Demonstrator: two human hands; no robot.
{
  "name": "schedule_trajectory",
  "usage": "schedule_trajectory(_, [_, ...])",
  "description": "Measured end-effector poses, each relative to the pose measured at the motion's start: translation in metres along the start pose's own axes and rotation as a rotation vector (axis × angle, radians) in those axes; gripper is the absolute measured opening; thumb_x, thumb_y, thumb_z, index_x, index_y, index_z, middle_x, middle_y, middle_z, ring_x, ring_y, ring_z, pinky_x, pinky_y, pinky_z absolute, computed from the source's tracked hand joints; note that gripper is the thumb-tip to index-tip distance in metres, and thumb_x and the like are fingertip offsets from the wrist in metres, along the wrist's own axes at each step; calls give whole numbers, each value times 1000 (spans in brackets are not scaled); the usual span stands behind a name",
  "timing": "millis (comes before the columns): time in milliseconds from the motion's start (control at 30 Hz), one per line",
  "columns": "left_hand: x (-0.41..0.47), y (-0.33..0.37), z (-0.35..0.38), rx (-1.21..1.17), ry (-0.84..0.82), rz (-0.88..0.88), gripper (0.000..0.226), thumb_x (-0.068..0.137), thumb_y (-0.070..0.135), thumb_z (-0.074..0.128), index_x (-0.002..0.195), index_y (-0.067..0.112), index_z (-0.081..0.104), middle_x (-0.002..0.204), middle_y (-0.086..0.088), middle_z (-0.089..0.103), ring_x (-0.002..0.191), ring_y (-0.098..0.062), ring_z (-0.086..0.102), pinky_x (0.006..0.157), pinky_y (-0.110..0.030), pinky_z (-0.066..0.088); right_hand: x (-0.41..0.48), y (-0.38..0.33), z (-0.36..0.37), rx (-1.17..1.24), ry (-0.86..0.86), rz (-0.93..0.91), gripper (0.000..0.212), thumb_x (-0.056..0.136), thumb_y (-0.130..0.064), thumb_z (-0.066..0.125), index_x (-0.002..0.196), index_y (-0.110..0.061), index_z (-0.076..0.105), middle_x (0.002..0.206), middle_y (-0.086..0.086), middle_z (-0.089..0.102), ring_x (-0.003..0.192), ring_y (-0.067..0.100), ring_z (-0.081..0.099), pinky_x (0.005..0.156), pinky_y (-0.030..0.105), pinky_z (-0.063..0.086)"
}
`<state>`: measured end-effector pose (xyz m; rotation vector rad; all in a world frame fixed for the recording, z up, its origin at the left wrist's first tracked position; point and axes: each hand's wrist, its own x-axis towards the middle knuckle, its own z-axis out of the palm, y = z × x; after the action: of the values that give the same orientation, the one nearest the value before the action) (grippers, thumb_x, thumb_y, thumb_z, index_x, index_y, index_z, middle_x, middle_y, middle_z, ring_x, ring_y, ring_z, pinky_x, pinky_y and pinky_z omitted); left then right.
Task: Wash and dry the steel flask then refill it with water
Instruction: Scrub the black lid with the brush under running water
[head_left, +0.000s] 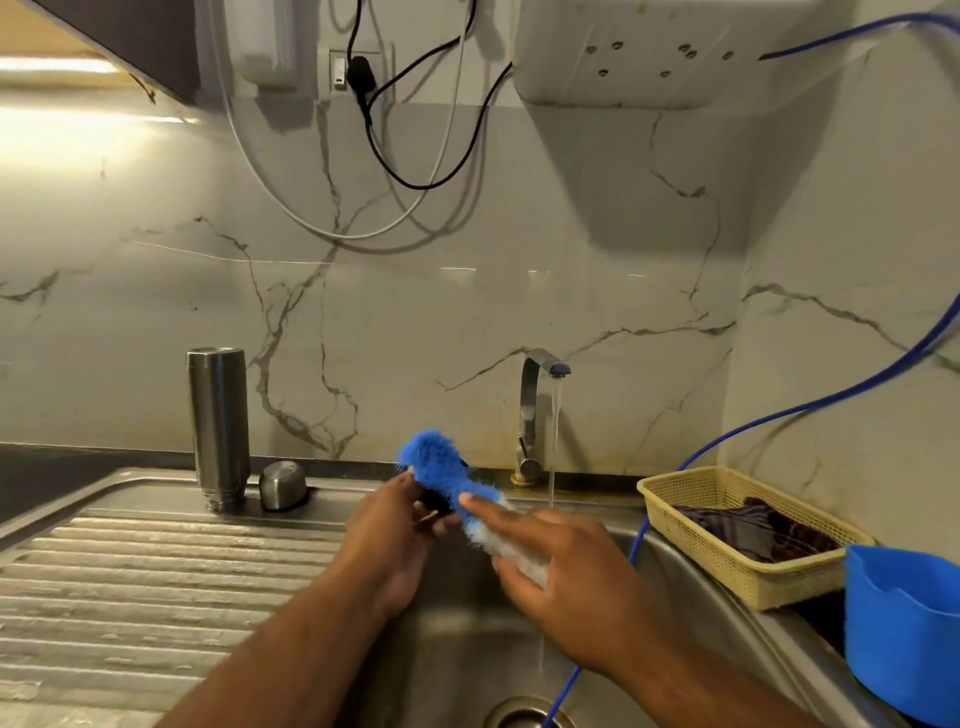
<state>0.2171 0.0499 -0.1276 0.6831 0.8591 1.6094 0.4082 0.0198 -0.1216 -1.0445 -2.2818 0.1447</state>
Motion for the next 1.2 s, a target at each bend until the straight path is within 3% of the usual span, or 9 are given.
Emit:
schedule_trajectory(133, [0,9,-3,-151,82,-23,38,109,30,39,120,0,59,101,-21,68,81,-24,63,69,-29,48,-3,3,1,-55,-46,-25,71,102,-37,54,130,-85,10,102,-16,56,92,3,53,78,15,45])
schedule_trajectory(233, [0,19,-8,-186,101,50,42,109,39,35,119,5,57,93,-18,64,63,-16,47,63,-28,38,-5,11,-6,10,11,24,63,99,-35,62,140,-71,30,114,-18,65,97,-3,60,80,8,46])
schedule_trajectory(333, [-6,14,-1,-30,34,114,38,110,36,34,113,7,59,91,-20,63,58,-15,44,58,-30,36,-9,10,-15,239,192,59,59,95,-23,71,139,-56,48,114,-27,68,100,-14,63,87,5,48])
schedule_trajectory(400, [-6,5,3,79,-21,156,40,110,32,32,108,4,60,81,-17,60,54,-14,41,54,-30,34,-10,5,-18,303,185,45,60,93,-20,72,138,-54,52,119,-33,64,107,-14,62,90,6,48])
schedule_trajectory(500, [-4,-2,3,270,-68,245,45,108,30,28,106,-3,58,76,-20,52,55,-16,39,55,-34,34,-7,-1,-17,287,139,37,59,95,-22,70,138,-57,49,113,-38,58,108,-18,58,84,1,45])
schedule_trajectory(733, [-7,2,-1,459,-21,364,41,105,37,33,104,4,58,73,-17,54,61,-19,43,66,-42,38,-9,2,-20,213,108,12,61,96,-25,69,140,-60,45,122,-22,66,107,-5,62,85,6,48])
schedule_trajectory(933, [-7,0,0,442,-37,355,52,111,35,25,88,3,59,61,-14,44,54,-18,41,58,-36,38,-8,0,-18,155,112,21,63,97,-27,66,140,-64,40,108,-29,62,103,-12,57,79,1,42])
schedule_trajectory(1067, [-6,-1,-2,515,-23,380,41,111,28,28,92,10,58,66,-14,51,56,-17,46,57,-35,42,-7,3,-10,162,108,-12,64,96,-27,67,141,-65,41,110,-19,69,97,1,64,78,13,51])
schedule_trajectory(1200, [-3,0,-3,480,-17,364,51,110,36,26,94,2,60,65,-15,52,59,-21,47,60,-36,41,-7,1,-9,164,109,-1,64,97,-25,65,141,-62,37,104,-29,62,103,-10,58,79,4,43])
